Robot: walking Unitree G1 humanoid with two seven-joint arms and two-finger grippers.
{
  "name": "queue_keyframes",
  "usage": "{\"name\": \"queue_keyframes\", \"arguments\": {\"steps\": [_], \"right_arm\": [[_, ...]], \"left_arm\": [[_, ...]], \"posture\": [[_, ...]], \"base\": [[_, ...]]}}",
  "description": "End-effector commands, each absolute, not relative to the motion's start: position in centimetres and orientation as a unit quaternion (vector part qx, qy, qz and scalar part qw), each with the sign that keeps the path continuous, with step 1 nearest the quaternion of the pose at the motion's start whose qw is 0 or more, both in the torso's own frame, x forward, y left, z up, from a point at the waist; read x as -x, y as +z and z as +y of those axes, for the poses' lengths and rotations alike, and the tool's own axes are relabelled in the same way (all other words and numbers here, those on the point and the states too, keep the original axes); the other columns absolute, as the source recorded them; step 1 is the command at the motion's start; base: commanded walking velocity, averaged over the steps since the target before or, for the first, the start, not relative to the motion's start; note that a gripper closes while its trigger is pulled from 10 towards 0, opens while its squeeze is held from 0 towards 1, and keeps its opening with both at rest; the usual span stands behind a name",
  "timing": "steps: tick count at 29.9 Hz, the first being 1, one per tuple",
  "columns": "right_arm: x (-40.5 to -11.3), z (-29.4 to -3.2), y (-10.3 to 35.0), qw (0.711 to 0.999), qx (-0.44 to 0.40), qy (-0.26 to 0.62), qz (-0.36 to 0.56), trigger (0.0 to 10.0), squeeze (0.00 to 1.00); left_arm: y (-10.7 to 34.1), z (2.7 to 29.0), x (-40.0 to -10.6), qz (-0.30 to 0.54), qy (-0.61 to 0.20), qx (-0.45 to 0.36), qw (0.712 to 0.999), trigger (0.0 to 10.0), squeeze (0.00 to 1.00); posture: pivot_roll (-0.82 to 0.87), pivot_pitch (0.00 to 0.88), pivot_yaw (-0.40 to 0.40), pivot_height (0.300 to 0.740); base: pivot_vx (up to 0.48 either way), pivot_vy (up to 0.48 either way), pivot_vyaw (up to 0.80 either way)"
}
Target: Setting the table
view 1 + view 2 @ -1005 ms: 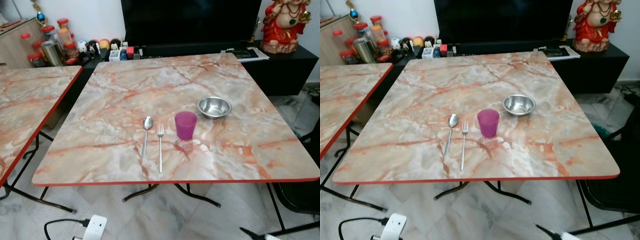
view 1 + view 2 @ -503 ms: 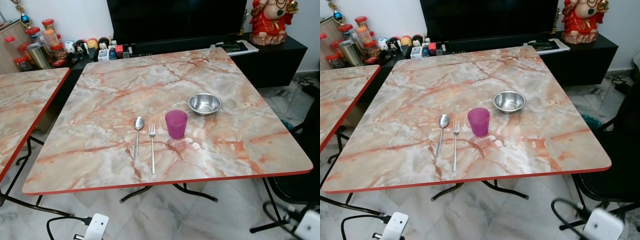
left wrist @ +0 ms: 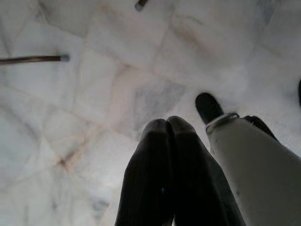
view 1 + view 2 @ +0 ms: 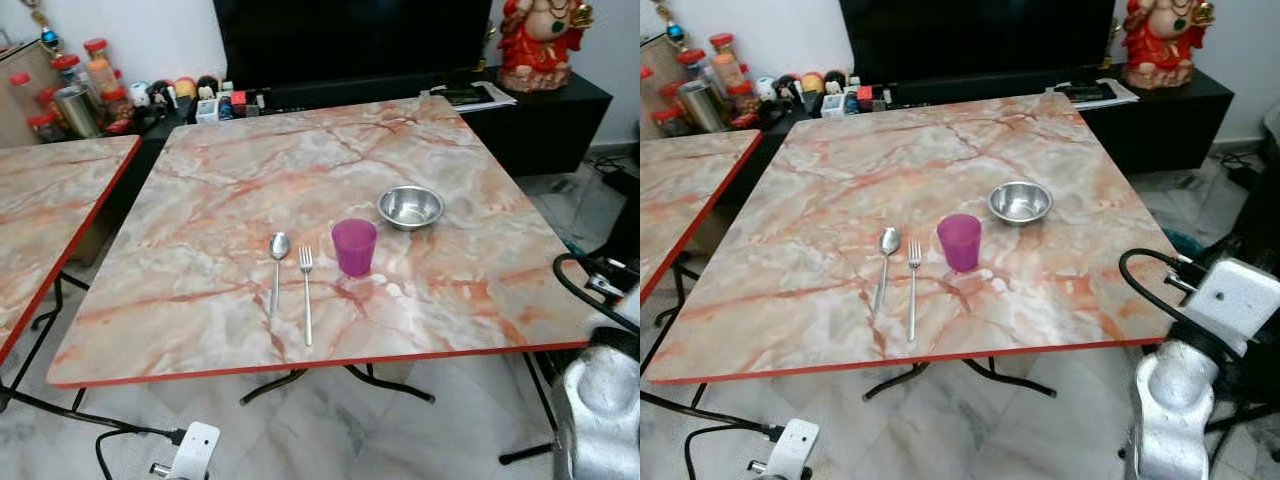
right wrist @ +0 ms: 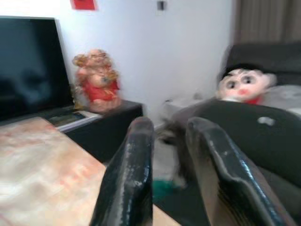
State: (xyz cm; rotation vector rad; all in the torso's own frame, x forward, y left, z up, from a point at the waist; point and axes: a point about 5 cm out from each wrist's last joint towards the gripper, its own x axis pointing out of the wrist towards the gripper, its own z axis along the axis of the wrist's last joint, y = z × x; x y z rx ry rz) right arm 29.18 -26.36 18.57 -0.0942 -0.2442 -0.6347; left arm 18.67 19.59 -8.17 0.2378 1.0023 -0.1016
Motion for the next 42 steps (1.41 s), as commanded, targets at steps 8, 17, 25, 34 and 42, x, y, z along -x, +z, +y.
{"name": "queue_keyframes", "arguments": {"steps": [8,17,25,34,42], "right_arm": [[-32.7,-25.7,20.3,0.958,-0.005,-0.270,-0.098,10.0,0.00],[-34.8,-22.7,19.8,0.986,-0.028,-0.150,-0.070,10.0,0.00],[-36.2,-20.3,19.5,0.997,0.006,-0.054,-0.050,10.0,0.00],[-36.6,-18.9,19.1,0.999,0.009,-0.030,-0.040,10.0,0.00],[-36.6,-18.7,19.0,0.999,0.004,-0.031,-0.042,10.0,0.00]], "left_arm": [[-8.2,20.6,-18.3,0.485,-0.021,-0.108,0.868,10.0,0.00],[-8.3,20.3,-18.1,0.484,-0.027,-0.104,0.868,10.0,0.00],[-8.4,20.4,-17.9,0.486,-0.025,-0.107,0.867,10.0,0.00],[-8.1,20.8,-18.4,0.477,-0.012,-0.112,0.872,10.0,0.00],[-8.2,21.1,-18.0,0.481,-0.006,-0.112,0.870,10.0,0.00]], "posture": [[-0.18,0.000,0.075,0.740],[-0.17,0.000,0.069,0.740],[-0.18,0.000,0.067,0.740],[-0.16,0.000,0.052,0.740],[-0.15,0.000,0.057,0.740]], "base": [[0.000,0.000,0.00],[0.000,0.000,0.00],[0.000,0.000,0.00],[0.000,-0.027,0.00],[0.000,-0.328,0.00]]}}
